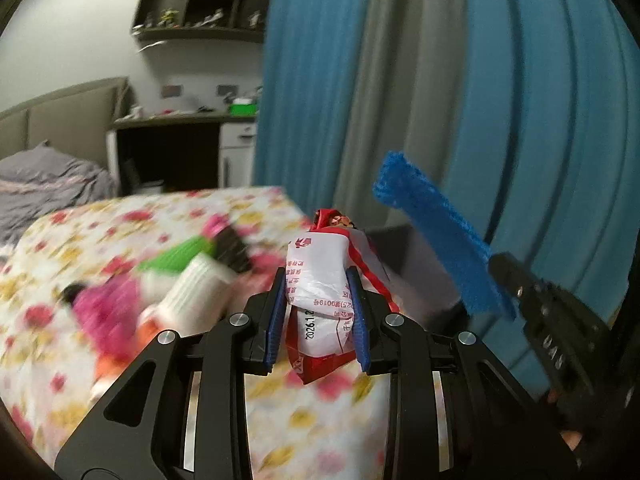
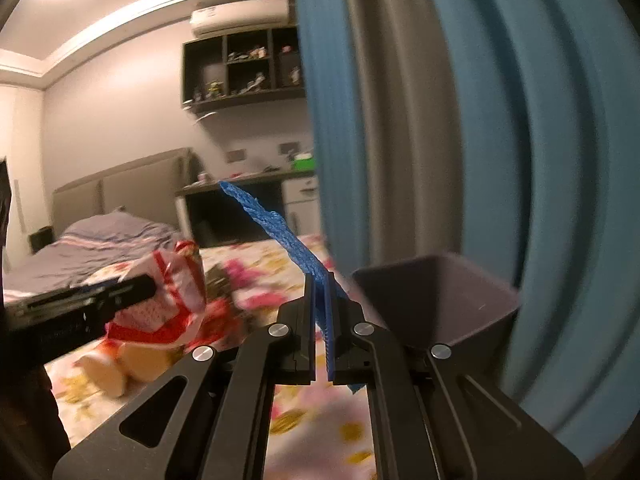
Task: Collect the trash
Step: 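Carry both held items over the grey bin and open both tools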
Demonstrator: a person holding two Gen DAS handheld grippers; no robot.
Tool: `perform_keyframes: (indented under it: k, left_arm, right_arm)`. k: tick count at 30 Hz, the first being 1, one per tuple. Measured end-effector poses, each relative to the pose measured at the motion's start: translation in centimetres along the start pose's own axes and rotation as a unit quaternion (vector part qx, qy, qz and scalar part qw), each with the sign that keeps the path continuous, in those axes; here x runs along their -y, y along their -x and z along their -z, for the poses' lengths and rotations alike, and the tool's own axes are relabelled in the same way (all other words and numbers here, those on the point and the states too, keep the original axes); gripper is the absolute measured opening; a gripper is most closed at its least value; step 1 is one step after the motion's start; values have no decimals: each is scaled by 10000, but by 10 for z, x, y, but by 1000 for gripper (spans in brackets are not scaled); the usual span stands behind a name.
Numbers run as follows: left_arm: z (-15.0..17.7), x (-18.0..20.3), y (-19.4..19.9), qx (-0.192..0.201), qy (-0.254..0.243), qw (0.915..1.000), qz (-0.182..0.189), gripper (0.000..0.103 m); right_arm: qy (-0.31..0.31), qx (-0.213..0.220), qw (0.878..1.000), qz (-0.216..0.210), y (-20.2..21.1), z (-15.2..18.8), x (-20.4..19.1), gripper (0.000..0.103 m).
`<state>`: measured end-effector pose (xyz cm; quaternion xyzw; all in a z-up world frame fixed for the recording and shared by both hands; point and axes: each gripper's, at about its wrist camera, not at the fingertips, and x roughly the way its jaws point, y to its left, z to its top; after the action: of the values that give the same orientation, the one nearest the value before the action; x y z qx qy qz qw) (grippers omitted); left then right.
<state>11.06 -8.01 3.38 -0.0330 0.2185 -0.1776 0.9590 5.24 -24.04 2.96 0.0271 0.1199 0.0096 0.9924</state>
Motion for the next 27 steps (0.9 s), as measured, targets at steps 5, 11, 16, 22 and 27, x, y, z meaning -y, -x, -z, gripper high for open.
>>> perform_keyframes:
  k: [5, 11, 16, 22, 27]
  left_arm:
    - [-31, 37, -47, 147, -148, 9991, 362, 29]
    - [-45, 66, -112, 69, -221, 9982, 560, 29]
    - [-39, 81, -153, -141, -337, 9975, 607, 29]
    - [-33, 89, -186, -313, -313, 9962, 750, 29]
    - [-25, 92, -208, -490, -245, 9950, 838, 29]
  right_arm:
    - [-106, 116, 9991, 383, -18, -19, 39, 4]
    - [-223, 174, 9973, 673, -44, -28, 72, 4]
    - [-323, 45, 9967, 747, -67, -20, 87, 4]
    - [-445, -181, 9956, 808, -92, -14, 101, 4]
    - [-533, -319, 9949, 797, -103, -8, 103, 5]
